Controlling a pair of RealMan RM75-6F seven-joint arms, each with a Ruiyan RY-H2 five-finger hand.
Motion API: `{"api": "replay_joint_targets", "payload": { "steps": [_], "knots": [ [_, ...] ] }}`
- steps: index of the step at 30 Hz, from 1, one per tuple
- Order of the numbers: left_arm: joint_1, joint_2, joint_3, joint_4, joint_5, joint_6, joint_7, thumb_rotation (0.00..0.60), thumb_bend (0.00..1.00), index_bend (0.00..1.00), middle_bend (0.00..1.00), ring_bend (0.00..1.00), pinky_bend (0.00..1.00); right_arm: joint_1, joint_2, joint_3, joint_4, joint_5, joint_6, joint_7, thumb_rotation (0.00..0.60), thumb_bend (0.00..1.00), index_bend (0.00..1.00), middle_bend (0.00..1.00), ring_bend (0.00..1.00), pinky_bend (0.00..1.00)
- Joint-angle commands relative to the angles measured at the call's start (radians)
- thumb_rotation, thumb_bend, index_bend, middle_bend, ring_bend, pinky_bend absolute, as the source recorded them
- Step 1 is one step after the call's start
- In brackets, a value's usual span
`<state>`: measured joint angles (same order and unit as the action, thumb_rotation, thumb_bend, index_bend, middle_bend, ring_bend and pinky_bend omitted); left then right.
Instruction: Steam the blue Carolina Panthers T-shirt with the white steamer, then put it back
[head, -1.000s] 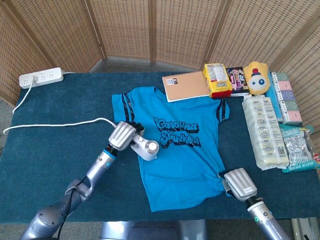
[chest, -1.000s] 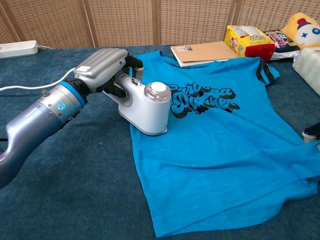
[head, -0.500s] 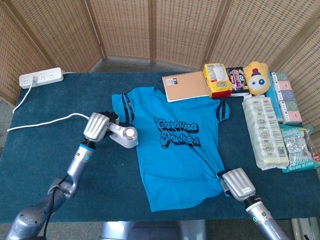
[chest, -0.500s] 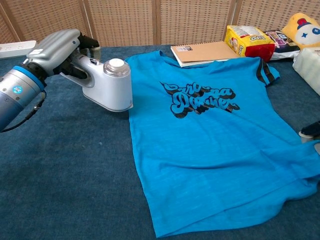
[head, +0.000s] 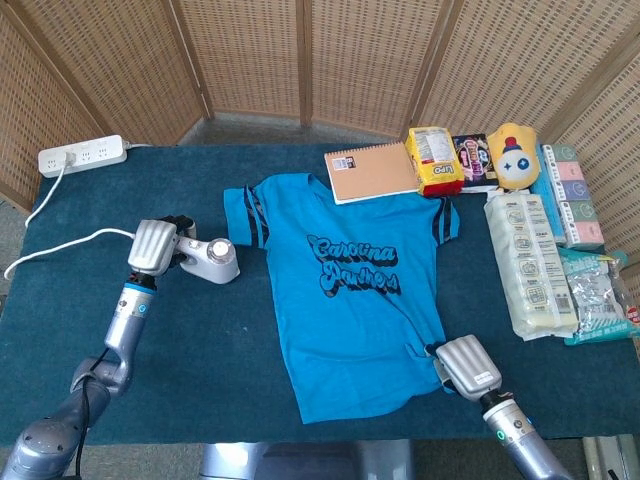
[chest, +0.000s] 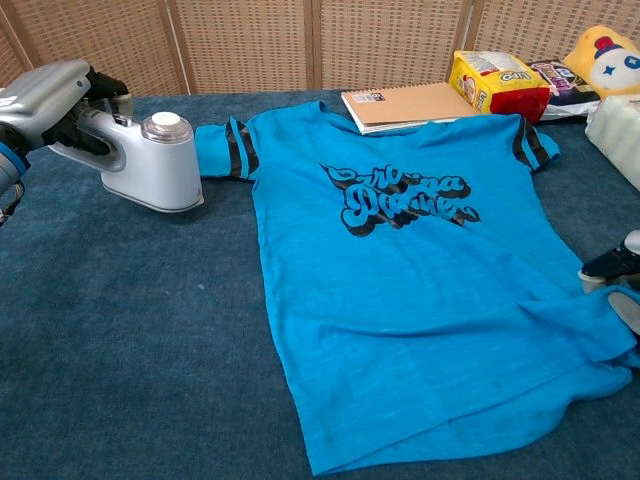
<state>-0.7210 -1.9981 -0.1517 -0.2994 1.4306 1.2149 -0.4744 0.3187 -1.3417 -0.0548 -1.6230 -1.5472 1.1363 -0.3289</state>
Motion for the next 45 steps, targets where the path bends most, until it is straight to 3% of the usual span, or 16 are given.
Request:
{"api": "replay_joint_targets", "payload": {
  "steps": [1, 13, 17, 22, 31, 36, 40, 45],
  "knots": [
    [-0.01, -0.018, -0.005, 0.016, -0.006, -0.016, -0.005, 0.6, 0.4, 0.6, 0.7, 0.61, 0.71, 0.001, 0.002, 0.001, -0.004, 0.006, -0.002, -0.007, 0.6, 0.7, 0.58, 0.61, 0.65, 0.75],
    [-0.049, -0.08, 0.011, 0.067, 0.006, -0.063, 0.01, 0.6, 0.39, 0.6, 0.7, 0.61, 0.71, -0.005, 0.014, 0.001, -0.012, 0.025, 0.004, -0.013, 0.6, 0.7, 0.58, 0.61, 0.65, 0.75],
    [-0.049, -0.089, 0.018, 0.073, 0.009, -0.078, 0.007, 0.6, 0.36, 0.58, 0.67, 0.55, 0.66, -0.006, 0.016, 0.0, -0.012, 0.026, 0.006, -0.014, 0.6, 0.7, 0.58, 0.61, 0.65, 0.75],
    [-0.04, -0.084, 0.024, 0.072, 0.012, -0.081, 0.006, 0.6, 0.32, 0.38, 0.51, 0.4, 0.52, -0.004, 0.016, 0.0, -0.016, 0.025, 0.005, -0.017, 0.6, 0.7, 0.58, 0.61, 0.65, 0.75],
    [-0.02, -0.06, 0.023, 0.044, 0.003, -0.1, 0.034, 0.6, 0.27, 0.08, 0.32, 0.23, 0.38, -0.001, 0.013, -0.001, -0.018, 0.027, 0.003, -0.022, 0.6, 0.7, 0.58, 0.61, 0.65, 0.75],
    [0.002, -0.039, 0.024, 0.015, 0.004, -0.065, 0.035, 0.6, 0.26, 0.0, 0.24, 0.14, 0.32, 0.0, 0.011, 0.0, -0.016, 0.027, 0.002, -0.02, 0.6, 0.7, 0.58, 0.61, 0.65, 0.75],
    [0.019, -0.016, 0.026, -0.015, 0.009, -0.023, 0.034, 0.6, 0.26, 0.0, 0.16, 0.04, 0.25, 0.003, 0.01, 0.0, -0.013, 0.026, 0.0, -0.018, 0.6, 0.7, 0.58, 0.61, 0.65, 0.75],
    [0.035, 0.014, 0.026, -0.058, 0.01, -0.002, 0.03, 0.6, 0.27, 0.0, 0.14, 0.0, 0.21, 0.004, 0.011, 0.001, -0.012, 0.027, 0.001, -0.016, 0.6, 0.7, 0.58, 0.61, 0.65, 0.75]
  ]
}}
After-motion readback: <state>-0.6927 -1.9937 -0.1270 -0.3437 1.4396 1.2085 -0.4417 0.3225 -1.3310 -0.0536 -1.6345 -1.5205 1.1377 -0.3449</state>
